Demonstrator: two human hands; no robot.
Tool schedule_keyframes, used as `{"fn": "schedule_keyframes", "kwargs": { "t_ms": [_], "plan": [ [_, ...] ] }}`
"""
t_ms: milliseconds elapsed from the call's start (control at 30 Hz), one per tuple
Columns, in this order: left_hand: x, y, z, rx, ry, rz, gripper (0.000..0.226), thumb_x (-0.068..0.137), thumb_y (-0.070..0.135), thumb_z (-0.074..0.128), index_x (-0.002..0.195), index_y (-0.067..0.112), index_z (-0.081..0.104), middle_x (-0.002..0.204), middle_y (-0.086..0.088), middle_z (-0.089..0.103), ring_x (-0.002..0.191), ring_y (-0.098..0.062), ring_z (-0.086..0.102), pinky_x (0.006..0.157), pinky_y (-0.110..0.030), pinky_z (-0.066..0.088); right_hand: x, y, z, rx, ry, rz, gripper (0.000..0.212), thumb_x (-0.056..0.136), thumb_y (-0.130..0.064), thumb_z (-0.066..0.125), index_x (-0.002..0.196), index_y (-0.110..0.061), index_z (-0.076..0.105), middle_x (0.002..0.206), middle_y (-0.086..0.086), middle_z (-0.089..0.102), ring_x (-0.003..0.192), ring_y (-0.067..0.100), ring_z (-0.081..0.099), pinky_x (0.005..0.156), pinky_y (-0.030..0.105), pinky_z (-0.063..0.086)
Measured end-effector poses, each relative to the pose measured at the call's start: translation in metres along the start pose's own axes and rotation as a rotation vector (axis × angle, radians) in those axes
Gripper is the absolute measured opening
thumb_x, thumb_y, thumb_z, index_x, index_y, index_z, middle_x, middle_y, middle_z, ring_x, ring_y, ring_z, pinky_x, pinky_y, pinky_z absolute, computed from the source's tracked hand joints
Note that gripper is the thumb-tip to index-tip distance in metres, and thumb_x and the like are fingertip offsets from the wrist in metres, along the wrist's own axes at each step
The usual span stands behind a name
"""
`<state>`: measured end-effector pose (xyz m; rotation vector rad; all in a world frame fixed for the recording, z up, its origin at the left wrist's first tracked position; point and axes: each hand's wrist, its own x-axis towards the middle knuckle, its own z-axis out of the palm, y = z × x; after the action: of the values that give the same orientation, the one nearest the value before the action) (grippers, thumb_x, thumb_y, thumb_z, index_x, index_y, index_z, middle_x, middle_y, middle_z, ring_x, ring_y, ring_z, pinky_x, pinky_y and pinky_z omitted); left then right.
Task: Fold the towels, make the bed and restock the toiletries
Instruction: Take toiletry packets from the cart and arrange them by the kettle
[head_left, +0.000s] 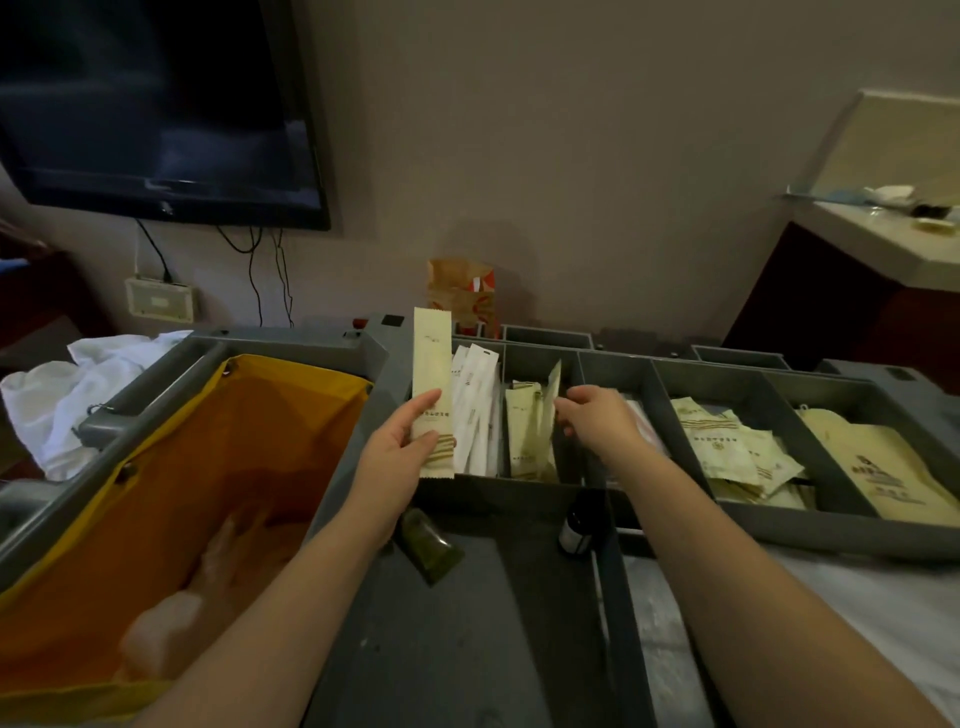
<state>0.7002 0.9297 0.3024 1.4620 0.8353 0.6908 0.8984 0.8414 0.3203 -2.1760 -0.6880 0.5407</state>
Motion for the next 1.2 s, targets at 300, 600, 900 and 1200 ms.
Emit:
{"fn": "schedule_keyframes", "kwargs": {
  "t_ms": [300, 600, 900, 1200],
  "plan": [
    [0.003, -0.005, 0.003, 0.152, -0.092, 0.028, 0.066, 0.091, 0.010, 0.057, 0.148, 0.028, 0.027, 0.122, 0.002, 0.064, 0.104, -0.012, 0.063, 0.084, -0.035, 0.056, -0.039, -0.027, 0.034, -0.006, -0.175, -0.241, 0.032, 0.097, -0.039, 0.047, 0.119, -0.019, 0.059, 0.095, -0.011, 0.062, 0.077, 0.006, 0.058, 0.064, 0.020, 0.046],
    [0.002, -0.006, 0.003, 0.247, -0.042, 0.140, 0.039, 0.094, 0.016, 0.055, 0.132, 0.022, 0.051, 0.116, 0.006, 0.061, 0.092, 0.001, 0.057, 0.067, -0.010, 0.048, -0.034, -0.029, 0.038, 0.265, -0.146, -0.053, 0.017, 0.098, -0.027, 0.048, 0.105, -0.016, 0.060, 0.089, -0.003, 0.060, 0.070, 0.006, 0.052, 0.057, 0.019, 0.040],
    [0.005, -0.011, 0.002, 0.894, -0.166, 0.231, 0.030, 0.099, 0.029, 0.046, 0.127, 0.029, 0.055, 0.115, 0.005, 0.064, 0.108, -0.012, 0.056, 0.099, -0.033, 0.043, 0.005, 0.003, 0.010, -0.355, 0.147, -0.102, 0.035, 0.095, -0.022, 0.055, 0.128, -0.013, 0.051, 0.112, 0.010, 0.064, 0.101, 0.027, 0.059, 0.075, 0.035, 0.047],
    [0.002, -0.009, 0.001, 1.133, -0.349, 0.249, 0.031, 0.101, 0.037, 0.036, 0.127, 0.033, 0.053, 0.129, 0.006, 0.057, 0.123, -0.019, 0.044, 0.112, -0.040, 0.027, -0.008, 0.009, 0.007, -0.573, 0.042, -0.068, 0.025, 0.095, -0.020, 0.048, 0.110, -0.015, 0.067, 0.107, 0.007, 0.065, 0.093, 0.022, 0.059, 0.078, 0.032, 0.050]
  ]
}}
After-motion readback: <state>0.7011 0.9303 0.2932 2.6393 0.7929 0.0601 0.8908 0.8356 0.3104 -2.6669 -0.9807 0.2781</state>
